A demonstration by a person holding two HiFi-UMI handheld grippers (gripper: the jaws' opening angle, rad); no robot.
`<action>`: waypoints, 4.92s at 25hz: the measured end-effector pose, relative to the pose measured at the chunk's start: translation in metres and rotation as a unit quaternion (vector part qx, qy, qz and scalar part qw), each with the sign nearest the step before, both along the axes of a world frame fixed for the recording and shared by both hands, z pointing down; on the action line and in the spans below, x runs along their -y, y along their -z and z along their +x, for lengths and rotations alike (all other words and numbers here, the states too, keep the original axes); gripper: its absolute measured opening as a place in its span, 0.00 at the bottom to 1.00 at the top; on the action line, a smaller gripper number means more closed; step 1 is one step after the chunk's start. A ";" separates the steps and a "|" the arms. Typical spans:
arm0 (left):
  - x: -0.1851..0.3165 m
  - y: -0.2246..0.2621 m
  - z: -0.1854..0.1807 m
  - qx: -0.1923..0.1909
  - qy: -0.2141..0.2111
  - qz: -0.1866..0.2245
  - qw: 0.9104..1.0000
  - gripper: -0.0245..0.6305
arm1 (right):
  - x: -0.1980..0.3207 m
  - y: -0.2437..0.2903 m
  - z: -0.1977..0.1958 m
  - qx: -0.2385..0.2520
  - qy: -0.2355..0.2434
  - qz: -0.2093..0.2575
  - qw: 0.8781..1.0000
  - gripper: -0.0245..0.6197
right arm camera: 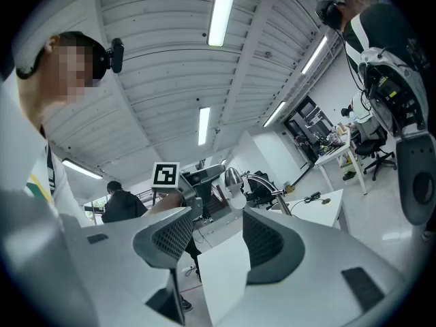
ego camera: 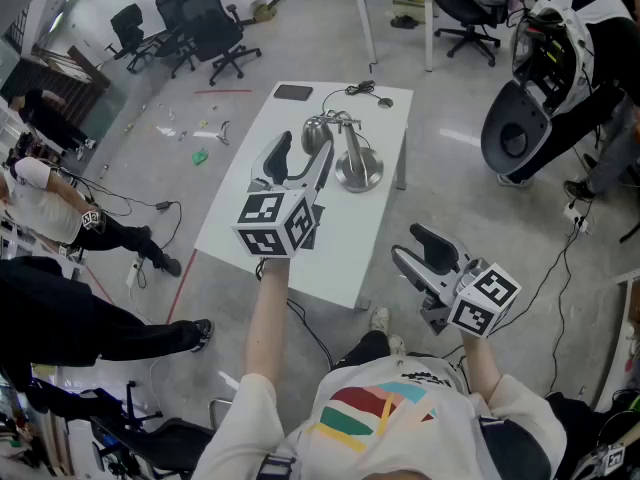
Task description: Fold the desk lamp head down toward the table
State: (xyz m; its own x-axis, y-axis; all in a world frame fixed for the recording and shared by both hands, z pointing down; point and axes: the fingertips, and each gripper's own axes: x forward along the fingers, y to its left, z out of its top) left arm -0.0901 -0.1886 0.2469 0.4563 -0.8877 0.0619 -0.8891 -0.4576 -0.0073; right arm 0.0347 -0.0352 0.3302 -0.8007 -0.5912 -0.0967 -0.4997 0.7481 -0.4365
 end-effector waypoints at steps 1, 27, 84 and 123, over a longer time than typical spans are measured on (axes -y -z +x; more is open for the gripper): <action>0.007 0.003 0.002 0.008 -0.009 0.001 1.000 0.54 | 0.008 0.004 0.001 0.008 0.002 0.005 1.000 0.37; 0.040 -0.015 0.004 0.115 -0.089 -0.011 0.989 0.30 | 0.150 0.018 -0.080 -0.019 0.084 0.026 0.996 0.37; 0.051 -0.250 -0.035 0.072 0.005 -0.242 0.968 0.17 | 0.137 -0.075 -0.073 -0.116 0.049 -0.045 0.991 0.37; -0.055 -0.066 -0.033 -0.118 0.054 -0.002 0.992 0.17 | 0.115 0.002 -0.025 -0.084 -0.068 0.076 0.991 0.37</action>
